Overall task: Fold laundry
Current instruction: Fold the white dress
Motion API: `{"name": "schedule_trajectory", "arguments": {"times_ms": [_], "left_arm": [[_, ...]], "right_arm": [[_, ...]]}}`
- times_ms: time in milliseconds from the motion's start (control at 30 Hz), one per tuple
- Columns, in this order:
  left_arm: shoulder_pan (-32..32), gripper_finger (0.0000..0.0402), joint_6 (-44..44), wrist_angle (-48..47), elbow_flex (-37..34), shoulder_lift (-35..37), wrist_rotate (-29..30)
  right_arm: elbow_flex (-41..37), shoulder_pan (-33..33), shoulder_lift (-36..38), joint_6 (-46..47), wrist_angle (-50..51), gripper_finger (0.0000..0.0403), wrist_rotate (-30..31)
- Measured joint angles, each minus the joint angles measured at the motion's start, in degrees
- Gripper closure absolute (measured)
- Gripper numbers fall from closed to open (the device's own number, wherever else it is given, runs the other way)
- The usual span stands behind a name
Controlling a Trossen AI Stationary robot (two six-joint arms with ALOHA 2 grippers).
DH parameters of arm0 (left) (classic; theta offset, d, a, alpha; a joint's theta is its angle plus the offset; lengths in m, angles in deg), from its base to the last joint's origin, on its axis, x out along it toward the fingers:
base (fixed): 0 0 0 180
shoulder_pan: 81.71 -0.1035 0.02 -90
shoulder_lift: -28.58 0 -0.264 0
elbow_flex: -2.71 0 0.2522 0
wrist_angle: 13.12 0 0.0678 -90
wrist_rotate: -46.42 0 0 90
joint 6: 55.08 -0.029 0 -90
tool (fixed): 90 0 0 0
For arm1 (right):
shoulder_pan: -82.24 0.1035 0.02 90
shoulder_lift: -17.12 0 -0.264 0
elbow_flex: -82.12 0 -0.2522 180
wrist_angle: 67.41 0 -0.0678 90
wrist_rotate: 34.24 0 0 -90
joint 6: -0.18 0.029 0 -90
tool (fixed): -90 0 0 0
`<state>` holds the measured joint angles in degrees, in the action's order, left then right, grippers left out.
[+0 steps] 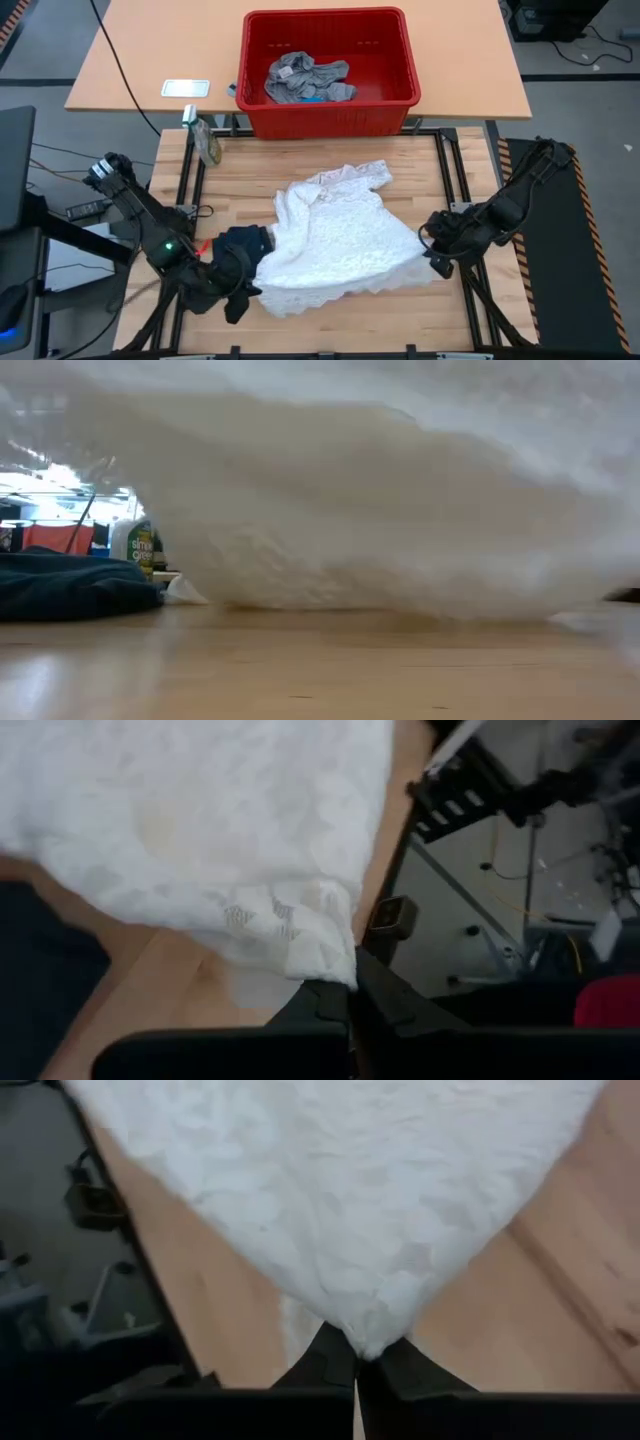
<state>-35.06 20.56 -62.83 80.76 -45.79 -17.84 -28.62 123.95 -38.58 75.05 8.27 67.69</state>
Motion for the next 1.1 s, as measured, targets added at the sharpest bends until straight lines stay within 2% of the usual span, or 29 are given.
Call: {"name": "schedule_trajectory", "arguments": {"times_ms": [167, 333, 433, 600, 733, 967, 1100], "left_arm": [[-0.6, 0.0401, 5.3, 2.2, 0.0, -5.8, 0.0], [-2.0, 0.0401, 5.7, 10.5, 0.0, -10.0, 0.0], [-2.7, 0.0401, 5.9, 11.7, 0.0, -11.1, -0.1], [-3.4, 0.0391, 7.3, 10.9, 0.0, -12.3, 0.0], [-3.4, 0.0366, 13.7, 10.5, 0.0, -14.4, -0.8], [-2.9, 0.0319, 20.1, 10.9, 0.0, -20.0, -7.7], [-3.2, 0.0300, 21.2, 10.9, 0.0, -22.3, -11.4]], "right_arm": [[0.0, 1.4, 0.0, -2.1, -4.3, 0.0400, 1.0], [0.0, 1.4, -0.3, -7.1, -10.5, 0.0400, 4.7], [0.0, 1.4, -0.2, -9.1, -11.0, 0.0400, 5.8], [-1.6, 1.5, -1.5, -9.2, -10.9, 0.0400, 3.4], [-6.6, 4.5, -4.9, -5.9, -16.6, 0.0400, -1.5], [-18.3, 13.1, -15.1, 5.8, -44.0, 0.0400, -1.5], [-18.9, 16.6, -20.7, 12.3, -45.5, 0.0387, -0.7]]}}
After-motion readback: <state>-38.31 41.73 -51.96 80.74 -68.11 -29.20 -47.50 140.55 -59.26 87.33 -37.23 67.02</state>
